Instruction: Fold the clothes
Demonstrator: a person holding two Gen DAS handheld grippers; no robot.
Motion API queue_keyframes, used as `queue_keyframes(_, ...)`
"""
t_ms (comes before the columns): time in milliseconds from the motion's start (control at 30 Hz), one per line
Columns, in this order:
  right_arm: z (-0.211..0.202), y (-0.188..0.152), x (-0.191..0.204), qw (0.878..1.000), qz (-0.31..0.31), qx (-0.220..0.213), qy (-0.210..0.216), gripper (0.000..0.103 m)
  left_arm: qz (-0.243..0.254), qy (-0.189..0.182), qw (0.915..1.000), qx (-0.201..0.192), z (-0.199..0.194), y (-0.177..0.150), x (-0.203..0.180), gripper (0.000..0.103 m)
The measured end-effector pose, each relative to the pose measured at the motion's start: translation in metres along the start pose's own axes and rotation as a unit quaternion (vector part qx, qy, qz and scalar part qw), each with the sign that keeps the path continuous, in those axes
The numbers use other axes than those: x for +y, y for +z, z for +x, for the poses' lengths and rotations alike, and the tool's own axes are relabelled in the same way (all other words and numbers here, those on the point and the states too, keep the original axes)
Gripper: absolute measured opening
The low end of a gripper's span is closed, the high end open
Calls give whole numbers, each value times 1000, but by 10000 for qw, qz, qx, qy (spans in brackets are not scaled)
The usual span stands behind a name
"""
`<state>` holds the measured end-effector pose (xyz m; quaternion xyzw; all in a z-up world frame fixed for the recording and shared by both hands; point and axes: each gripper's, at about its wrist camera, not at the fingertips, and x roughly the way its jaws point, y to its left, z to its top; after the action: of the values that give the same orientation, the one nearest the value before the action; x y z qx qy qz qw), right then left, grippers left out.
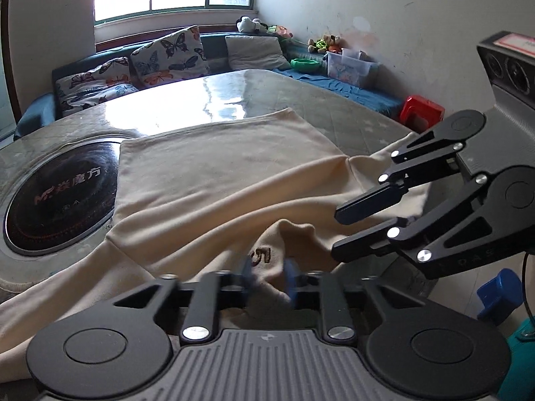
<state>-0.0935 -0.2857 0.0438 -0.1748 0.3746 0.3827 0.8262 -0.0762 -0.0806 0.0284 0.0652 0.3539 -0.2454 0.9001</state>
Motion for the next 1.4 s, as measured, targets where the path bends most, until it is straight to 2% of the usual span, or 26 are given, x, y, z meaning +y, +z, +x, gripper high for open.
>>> queue_keyframes(67,4,-1,1,10000,-36,47,-14,22,39,13,10000,-83,-4,-1,-1,8)
queue_keyframes(267,1,-7,5,9996,-120,20,-241,6,59,-97,9989,-451,-30,-3,-3,6)
queue_keyframes(367,-11,-10,8,9995,-187,-92,-243,4,102,-164,9984,-538,-42,-7,-4,6)
queue_keyframes(467,-23,-13,14,9993,-320,-96,-177,4,123,-249,9983,-507,-51,-14,-2,6)
queue_keyframes(533,-30,-17,19,9990,-429,-28,-89,3,154,-337,9982,-467,-53,-20,-1,3)
queue_keyframes(700,-34,-24,28,9981,-545,184,219,4,207,-399,9986,-271,-49,-26,0,3)
queue_keyframes(867,-50,-16,19,9990,-362,-35,271,5,117,-420,9975,-558,-62,-15,9,4)
queue_keyframes(1033,-43,-3,-6,9995,-92,-234,-201,9,-193,-251,9968,-741,-56,4,19,5)
queue_keyframes(1200,-13,-2,-35,9982,259,-82,-532,12,-460,-272,9974,-488,-19,9,19,5)
queue_keyframes(1300,-2,-13,-43,9969,387,154,-670,12,-460,-352,9979,-300,-2,5,14,5)
queue_keyframes(1400,-6,-28,-46,9954,460,294,-785,18,-447,-452,9978,-167,5,0,10,5)
